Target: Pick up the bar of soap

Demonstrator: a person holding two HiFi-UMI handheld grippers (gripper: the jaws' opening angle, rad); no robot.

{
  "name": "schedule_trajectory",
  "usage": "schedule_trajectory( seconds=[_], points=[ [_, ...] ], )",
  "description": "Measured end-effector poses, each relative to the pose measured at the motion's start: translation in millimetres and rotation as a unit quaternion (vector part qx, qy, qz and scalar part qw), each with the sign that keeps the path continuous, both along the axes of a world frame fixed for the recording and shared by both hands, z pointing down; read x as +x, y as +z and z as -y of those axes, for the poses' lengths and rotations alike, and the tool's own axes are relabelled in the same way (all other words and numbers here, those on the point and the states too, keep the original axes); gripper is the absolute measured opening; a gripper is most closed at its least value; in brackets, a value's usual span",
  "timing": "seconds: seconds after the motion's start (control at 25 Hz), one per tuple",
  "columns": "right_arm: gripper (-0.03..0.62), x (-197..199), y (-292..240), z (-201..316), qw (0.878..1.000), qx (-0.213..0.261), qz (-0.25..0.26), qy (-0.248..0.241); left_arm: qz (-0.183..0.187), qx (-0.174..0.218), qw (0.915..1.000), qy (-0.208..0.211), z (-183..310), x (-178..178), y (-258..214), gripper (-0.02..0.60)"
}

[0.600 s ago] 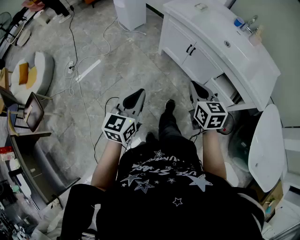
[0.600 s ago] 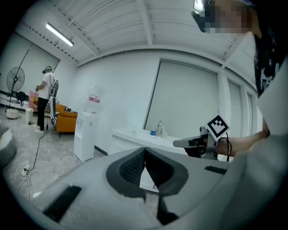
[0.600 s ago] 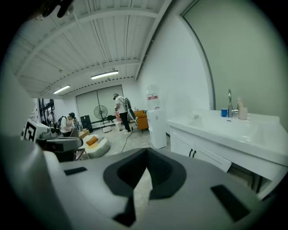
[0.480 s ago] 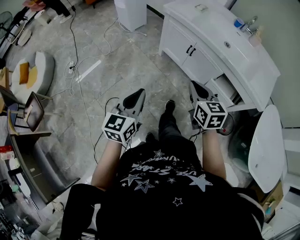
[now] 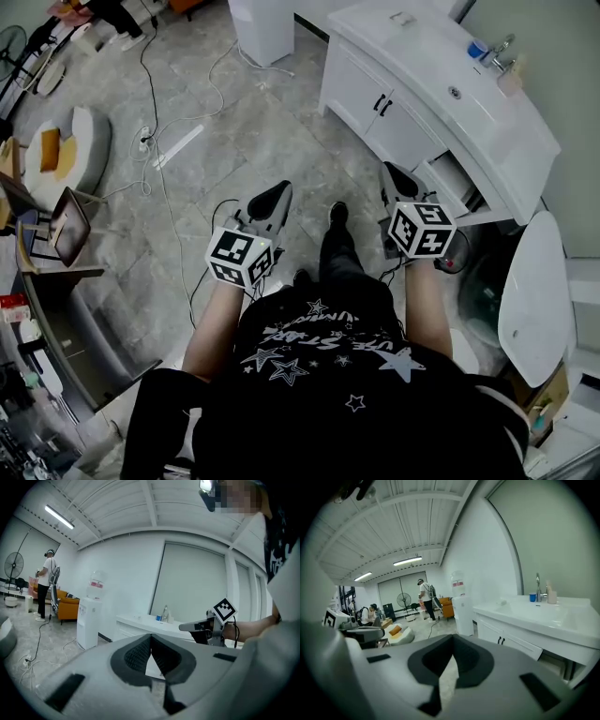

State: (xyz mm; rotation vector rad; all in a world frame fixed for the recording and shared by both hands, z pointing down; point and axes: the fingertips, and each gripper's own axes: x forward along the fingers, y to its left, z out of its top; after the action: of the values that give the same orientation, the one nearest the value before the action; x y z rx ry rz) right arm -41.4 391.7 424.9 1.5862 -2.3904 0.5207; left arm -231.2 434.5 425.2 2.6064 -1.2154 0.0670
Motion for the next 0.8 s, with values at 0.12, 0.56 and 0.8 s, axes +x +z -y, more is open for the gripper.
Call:
schedule_trajectory(
  seconds=[0.12, 0.56, 0.8],
  points=[
    [0.006, 0.7, -4.0, 11.3, 1.0, 0.009, 0.018, 0.008, -0.008, 0.006, 0.9999, -0.002, 12.1, -5.6, -3.7, 0.009],
    [0.202, 25.0, -7.1, 103.3, 0.997, 0.016, 0.068, 0.026, 0.002, -0.001, 0.9999, -0.013, 95.7, 2.6, -0.5, 0.01],
    [0.351, 54.4, -1.5, 176.5, 0.995, -0.006, 0.093, 0.027, 0.017, -0.007, 0.9997, -0.016, 165.2, 28.4, -3.3, 0.011]
  ],
)
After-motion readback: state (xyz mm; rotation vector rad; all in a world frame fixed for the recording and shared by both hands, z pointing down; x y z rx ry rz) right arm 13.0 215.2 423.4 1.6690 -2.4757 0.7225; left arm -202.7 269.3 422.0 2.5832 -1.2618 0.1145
